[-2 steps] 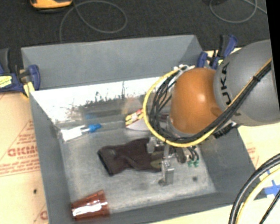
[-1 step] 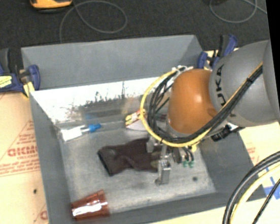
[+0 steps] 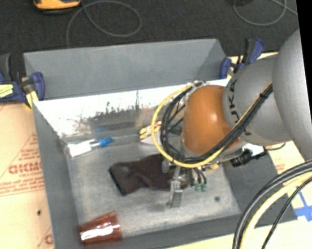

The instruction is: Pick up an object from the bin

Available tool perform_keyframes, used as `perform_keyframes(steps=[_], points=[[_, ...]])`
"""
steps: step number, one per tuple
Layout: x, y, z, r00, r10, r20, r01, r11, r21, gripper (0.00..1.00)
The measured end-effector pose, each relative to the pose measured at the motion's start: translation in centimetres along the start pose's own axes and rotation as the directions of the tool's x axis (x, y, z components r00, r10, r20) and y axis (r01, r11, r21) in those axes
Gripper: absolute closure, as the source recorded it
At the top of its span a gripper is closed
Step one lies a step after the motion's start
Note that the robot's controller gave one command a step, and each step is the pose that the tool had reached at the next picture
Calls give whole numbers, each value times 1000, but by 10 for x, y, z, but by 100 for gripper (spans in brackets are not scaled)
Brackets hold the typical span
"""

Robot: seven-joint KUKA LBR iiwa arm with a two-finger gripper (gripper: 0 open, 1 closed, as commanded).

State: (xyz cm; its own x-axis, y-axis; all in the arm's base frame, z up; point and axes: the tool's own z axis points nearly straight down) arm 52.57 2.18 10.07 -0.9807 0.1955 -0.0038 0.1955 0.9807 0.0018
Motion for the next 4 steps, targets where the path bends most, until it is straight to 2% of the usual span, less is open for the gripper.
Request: perform_keyframes(steps=[1, 4], points=[[-15, 26, 23, 975, 223, 6, -223, 975, -2, 100], [-15, 26, 23, 976, 218, 7, -218, 976, -1, 100]])
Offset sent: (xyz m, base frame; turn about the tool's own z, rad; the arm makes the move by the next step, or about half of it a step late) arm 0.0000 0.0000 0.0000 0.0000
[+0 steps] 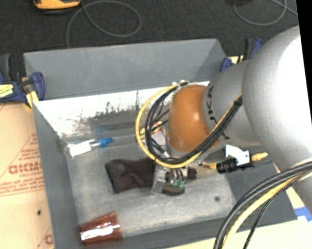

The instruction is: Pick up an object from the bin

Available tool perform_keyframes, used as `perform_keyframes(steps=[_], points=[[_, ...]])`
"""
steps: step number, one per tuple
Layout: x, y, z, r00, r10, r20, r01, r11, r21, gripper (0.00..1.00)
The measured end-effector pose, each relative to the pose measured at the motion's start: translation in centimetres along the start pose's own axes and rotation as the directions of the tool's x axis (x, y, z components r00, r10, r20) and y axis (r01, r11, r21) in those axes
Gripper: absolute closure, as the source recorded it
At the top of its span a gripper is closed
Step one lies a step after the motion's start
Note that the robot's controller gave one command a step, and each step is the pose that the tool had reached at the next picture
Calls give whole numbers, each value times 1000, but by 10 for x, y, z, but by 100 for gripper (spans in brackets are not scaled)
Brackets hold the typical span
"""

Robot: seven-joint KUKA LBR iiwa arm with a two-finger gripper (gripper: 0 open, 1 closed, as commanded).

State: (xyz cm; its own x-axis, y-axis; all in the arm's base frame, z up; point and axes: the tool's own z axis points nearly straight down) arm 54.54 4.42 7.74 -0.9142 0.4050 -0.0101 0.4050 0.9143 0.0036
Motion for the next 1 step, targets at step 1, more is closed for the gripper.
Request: perform_keyframes(steps=[1], points=[[0, 0, 0, 1000, -1, 0, 1, 1000, 0, 100]])
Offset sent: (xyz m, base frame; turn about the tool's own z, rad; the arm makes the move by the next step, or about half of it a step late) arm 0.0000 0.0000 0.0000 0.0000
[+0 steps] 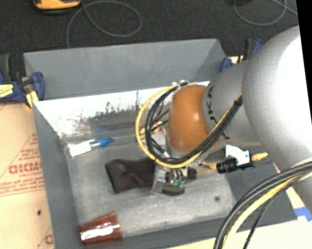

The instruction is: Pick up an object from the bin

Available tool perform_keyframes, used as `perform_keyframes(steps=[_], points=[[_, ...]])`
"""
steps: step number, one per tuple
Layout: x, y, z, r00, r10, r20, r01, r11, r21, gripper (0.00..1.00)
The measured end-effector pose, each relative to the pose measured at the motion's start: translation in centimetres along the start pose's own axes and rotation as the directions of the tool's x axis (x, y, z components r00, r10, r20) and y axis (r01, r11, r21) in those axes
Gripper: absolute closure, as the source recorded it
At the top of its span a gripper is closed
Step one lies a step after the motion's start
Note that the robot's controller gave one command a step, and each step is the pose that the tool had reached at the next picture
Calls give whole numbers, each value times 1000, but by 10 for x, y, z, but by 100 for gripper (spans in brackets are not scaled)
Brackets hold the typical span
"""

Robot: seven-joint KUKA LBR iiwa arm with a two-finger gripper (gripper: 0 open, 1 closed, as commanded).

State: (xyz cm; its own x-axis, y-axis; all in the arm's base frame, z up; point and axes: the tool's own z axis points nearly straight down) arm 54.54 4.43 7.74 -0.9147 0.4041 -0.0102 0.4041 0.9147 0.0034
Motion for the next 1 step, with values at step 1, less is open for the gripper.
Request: perform_keyframes(steps=[1], points=[[0, 0, 0, 1000, -1, 0, 1, 1000, 0, 100]])
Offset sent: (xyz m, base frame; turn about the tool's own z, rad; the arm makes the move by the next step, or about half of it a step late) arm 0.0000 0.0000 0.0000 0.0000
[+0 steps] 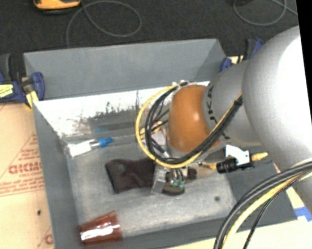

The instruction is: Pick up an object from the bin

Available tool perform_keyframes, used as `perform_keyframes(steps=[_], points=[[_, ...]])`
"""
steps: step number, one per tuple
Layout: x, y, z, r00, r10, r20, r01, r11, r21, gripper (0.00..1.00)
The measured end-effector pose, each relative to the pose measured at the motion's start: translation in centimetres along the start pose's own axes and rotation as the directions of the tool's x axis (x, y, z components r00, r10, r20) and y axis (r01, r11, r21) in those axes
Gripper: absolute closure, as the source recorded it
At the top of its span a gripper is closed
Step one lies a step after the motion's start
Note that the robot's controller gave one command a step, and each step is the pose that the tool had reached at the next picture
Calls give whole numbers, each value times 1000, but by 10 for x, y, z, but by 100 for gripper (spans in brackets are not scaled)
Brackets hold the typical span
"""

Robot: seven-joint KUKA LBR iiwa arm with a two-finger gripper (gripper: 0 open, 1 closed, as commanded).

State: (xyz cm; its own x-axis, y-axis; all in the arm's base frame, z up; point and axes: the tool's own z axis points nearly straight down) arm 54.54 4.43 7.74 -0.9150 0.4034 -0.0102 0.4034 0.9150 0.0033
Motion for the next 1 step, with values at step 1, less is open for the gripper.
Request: perform_keyframes(steps=[1], points=[[0, 0, 0, 1000, -1, 0, 1, 1000, 0, 100]])
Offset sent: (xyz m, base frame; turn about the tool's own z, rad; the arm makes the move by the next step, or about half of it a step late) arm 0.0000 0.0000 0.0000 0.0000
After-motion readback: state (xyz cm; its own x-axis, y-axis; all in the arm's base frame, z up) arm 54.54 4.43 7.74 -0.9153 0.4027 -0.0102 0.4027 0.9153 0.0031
